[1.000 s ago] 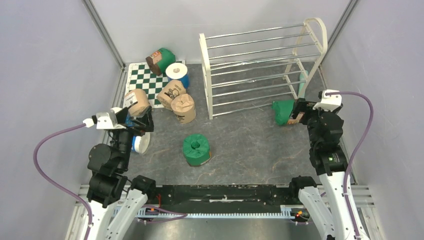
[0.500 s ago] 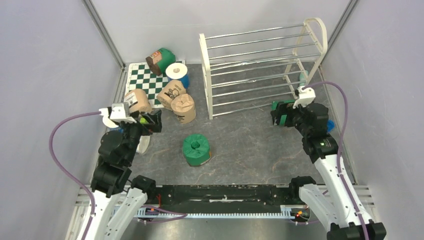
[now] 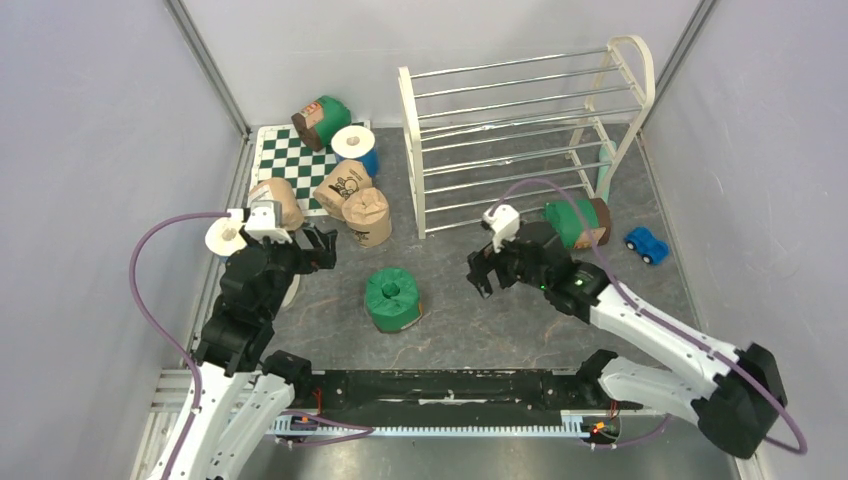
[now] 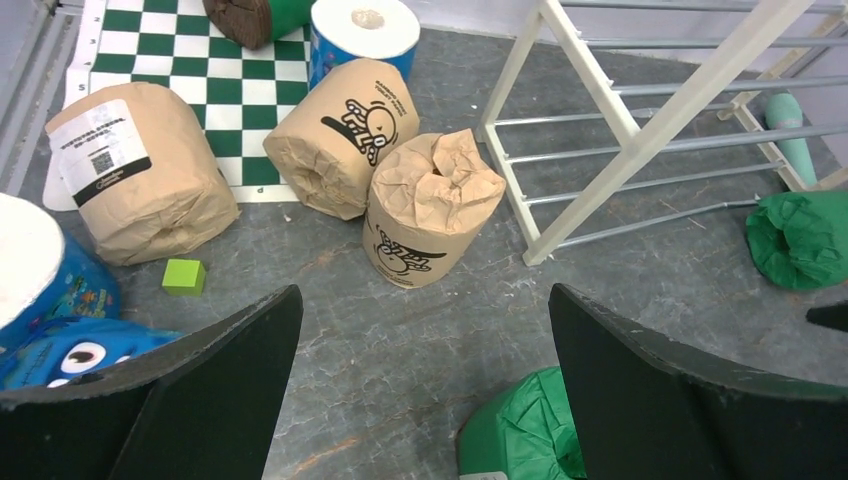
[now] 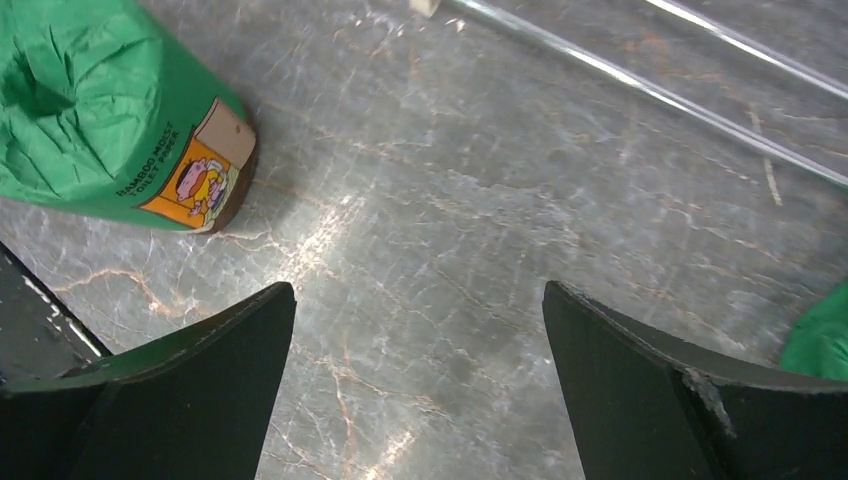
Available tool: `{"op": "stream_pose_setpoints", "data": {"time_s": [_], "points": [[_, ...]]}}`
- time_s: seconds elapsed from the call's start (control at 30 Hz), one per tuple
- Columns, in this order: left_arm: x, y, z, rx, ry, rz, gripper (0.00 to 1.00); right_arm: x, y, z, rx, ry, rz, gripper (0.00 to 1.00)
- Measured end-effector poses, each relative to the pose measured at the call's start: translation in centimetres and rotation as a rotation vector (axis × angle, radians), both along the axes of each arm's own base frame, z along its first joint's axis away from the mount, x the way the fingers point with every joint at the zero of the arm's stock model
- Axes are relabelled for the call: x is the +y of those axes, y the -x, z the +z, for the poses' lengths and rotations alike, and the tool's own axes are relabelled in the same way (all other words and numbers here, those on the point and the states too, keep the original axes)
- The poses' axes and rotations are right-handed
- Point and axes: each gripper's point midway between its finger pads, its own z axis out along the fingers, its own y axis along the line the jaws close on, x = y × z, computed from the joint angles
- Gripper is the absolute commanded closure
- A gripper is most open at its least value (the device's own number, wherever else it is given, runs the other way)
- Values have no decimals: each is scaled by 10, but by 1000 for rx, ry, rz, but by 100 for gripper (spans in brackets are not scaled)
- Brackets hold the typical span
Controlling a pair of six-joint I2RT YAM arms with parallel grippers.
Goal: Place and organize the paper towels onto the shelf
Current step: Pick up the paper towel from the center of the board.
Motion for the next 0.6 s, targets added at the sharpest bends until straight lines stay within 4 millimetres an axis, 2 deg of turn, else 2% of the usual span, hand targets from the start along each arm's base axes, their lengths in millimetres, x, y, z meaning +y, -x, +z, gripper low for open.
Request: {"op": "stream_pose_setpoints", "data": {"time_s": [0.1, 0.2, 0.33, 0.43, 0.6], "points": [[4, -1, 0, -3, -10, 22, 0, 25, 11, -15, 19, 60, 71, 2], [10, 0, 2, -14, -18, 49, 0, 50, 21, -20, 26, 83, 131, 2], [19, 5, 10, -62, -10, 88, 0, 91, 28, -14, 23, 79, 175, 3], [24, 9, 7, -74, -8, 106, 0, 128, 27, -5, 7, 70, 188, 3], [28, 12, 4, -85, -8, 128, 0, 166, 19, 3, -1, 72, 168, 7]]}}
